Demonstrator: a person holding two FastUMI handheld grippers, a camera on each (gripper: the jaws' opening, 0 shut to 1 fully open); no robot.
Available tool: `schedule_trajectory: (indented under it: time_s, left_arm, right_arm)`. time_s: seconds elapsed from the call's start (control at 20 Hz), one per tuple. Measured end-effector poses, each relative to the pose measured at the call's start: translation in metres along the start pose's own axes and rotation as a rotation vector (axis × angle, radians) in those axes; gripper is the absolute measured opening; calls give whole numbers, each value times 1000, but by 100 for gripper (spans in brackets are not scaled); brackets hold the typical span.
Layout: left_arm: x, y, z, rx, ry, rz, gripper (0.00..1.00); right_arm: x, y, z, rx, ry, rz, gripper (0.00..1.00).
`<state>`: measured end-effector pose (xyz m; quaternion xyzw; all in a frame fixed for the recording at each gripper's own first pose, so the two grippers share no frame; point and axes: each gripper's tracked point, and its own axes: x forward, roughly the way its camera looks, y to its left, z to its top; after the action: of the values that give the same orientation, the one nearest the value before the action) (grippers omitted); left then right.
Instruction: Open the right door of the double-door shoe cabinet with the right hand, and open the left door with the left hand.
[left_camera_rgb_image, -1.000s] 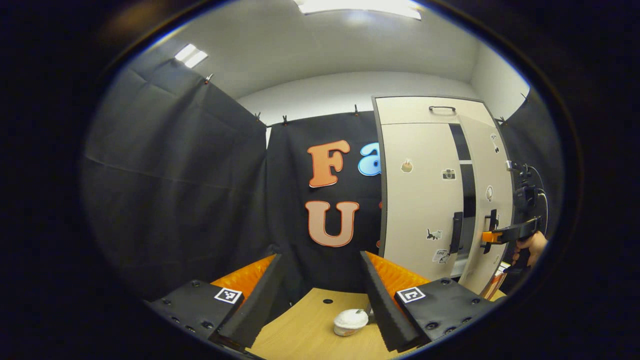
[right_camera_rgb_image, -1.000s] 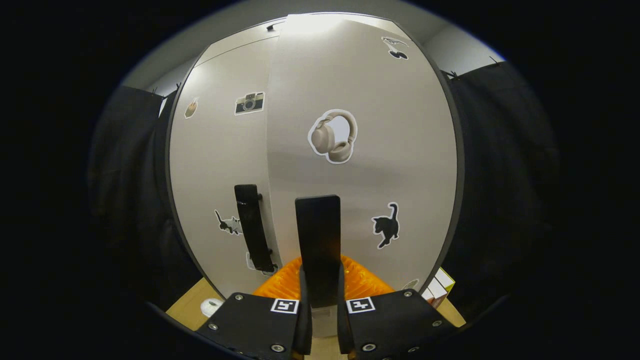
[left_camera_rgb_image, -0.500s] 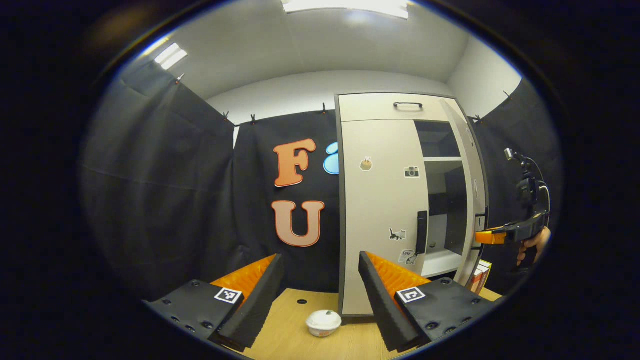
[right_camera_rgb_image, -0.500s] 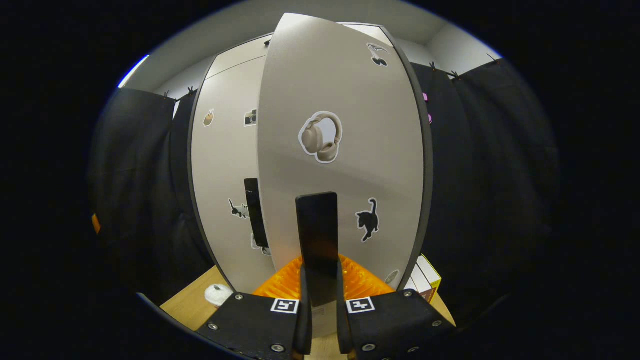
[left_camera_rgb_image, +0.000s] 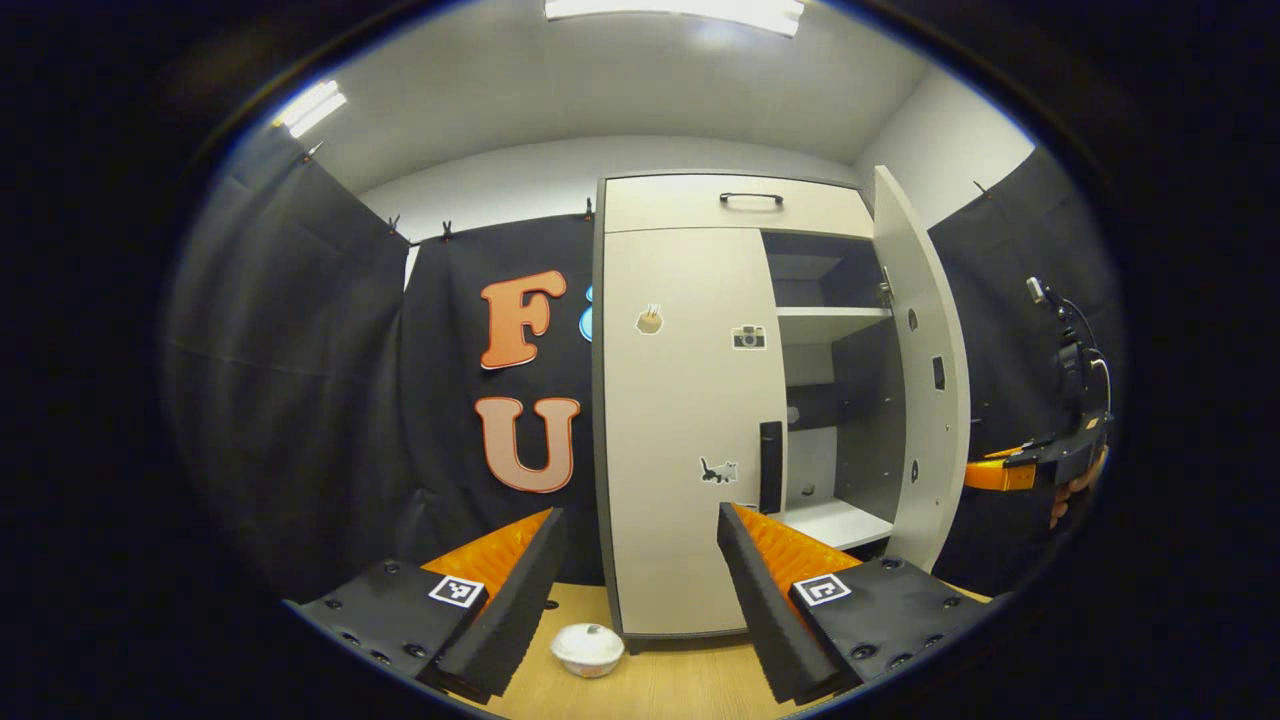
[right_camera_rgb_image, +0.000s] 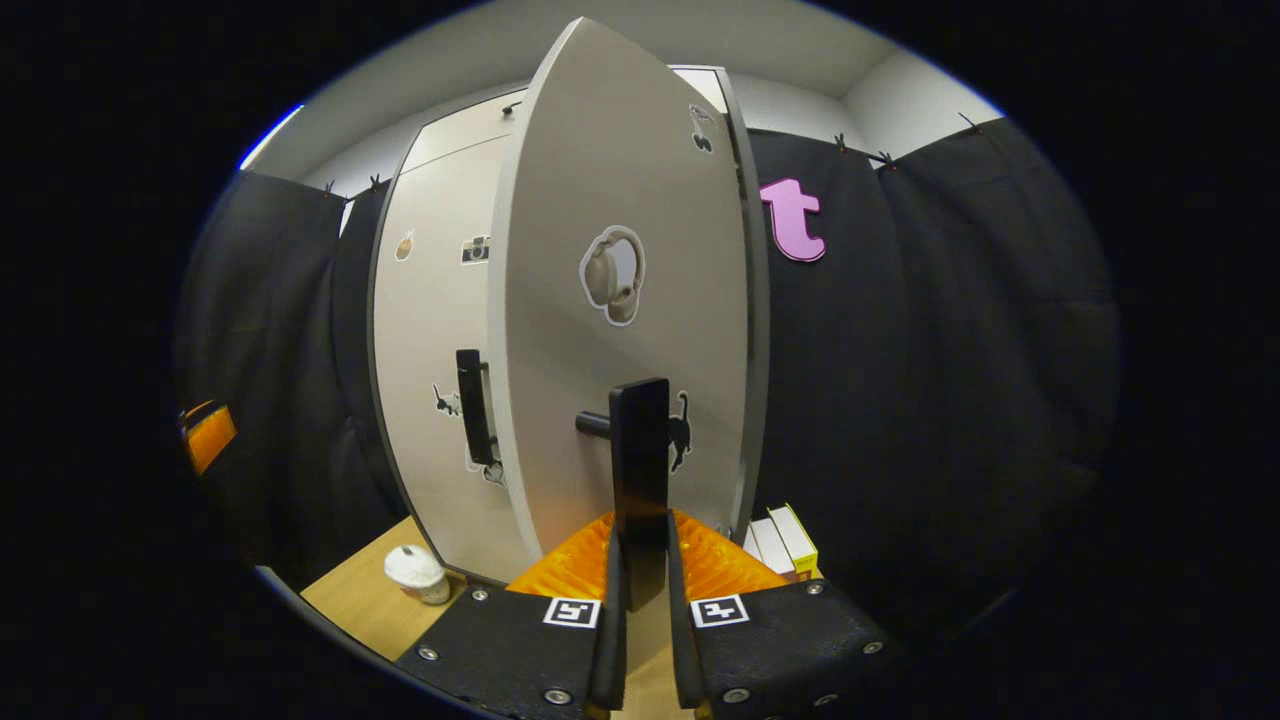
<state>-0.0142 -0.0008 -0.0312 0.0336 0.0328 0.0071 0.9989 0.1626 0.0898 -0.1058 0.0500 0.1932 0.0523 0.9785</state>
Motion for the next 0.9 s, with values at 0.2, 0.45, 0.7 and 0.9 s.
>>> schedule_trajectory:
  time_s: [0.2,0.45,0.7,0.9]
  left_arm:
    - [17,-39,-5,-16,11,-68,96]
    - [32,-82,-6,-11,6,-141,96]
    - [57,-110,-11,-10,25,-182,98]
    - [87,-130,-21,-60,58,-205,96]
  right_arm:
    - [-3,-12,1,76,-24,-43,13]
    - [-10,-37,0,72,-22,-122,9]
    - [-18,-55,0,75,-30,-178,8]
    - [-24,-57,7,124,-84,-157,7]
